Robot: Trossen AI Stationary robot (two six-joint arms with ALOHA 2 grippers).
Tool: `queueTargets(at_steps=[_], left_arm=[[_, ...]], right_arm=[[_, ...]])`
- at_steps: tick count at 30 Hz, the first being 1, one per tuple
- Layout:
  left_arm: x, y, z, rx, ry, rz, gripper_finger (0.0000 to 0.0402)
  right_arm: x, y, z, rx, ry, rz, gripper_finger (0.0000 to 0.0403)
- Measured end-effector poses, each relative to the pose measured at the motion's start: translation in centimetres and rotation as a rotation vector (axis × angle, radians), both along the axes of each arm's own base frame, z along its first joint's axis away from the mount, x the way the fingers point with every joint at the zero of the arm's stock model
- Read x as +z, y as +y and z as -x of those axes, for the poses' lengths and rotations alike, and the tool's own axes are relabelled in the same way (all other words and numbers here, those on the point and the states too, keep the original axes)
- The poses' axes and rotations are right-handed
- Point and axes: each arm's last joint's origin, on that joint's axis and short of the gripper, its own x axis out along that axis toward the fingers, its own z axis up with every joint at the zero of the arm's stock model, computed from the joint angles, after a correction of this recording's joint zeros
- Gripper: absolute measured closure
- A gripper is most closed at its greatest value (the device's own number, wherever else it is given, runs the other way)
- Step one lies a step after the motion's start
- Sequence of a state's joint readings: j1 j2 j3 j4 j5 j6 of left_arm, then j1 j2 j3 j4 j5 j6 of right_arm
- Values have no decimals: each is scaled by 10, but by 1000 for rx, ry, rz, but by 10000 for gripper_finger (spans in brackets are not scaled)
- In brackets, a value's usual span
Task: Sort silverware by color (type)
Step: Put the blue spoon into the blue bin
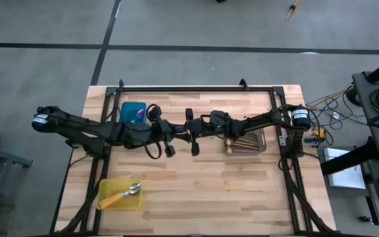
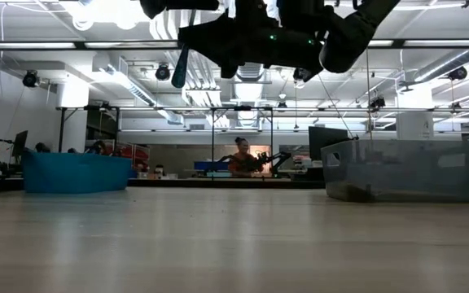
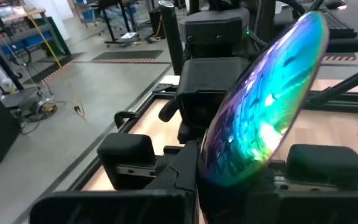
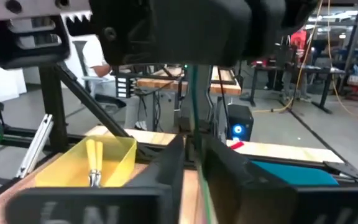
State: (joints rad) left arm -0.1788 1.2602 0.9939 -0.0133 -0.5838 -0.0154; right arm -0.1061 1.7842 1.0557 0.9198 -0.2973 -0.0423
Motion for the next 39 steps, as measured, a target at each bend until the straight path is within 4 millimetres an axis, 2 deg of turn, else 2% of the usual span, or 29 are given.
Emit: queueTargets(at_steps=[2,8,14,18,21,25,27,35,39], left_arm=[[0,0,0,3,-6,19,401],[-1,0,0,22,-24,70,396],[-1,1,1,38,-20,62,341],[-3,4,3,145,0,12,291],[-6,7,6,261,38,-38,258],[-10,8,7,302,59,-44,230],[-13,7,4,306,63,-43,224],[-32,13,-21,414,66,-111,221],[-33,16,-29,428,39,-119,229]], right_arm=[[0,1,0,2,2,2,384],[0,1,0,7,6,-48,393],[5,0,0,-36,-26,-113,394],[1,-3,2,-159,-19,-172,394],[-6,-8,5,-325,-7,-197,394],[-13,-14,8,-558,16,-169,394],[-14,-16,9,-605,28,-145,394],[-14,-15,9,-610,32,-111,394],[-15,-15,9,-611,35,-103,394]])
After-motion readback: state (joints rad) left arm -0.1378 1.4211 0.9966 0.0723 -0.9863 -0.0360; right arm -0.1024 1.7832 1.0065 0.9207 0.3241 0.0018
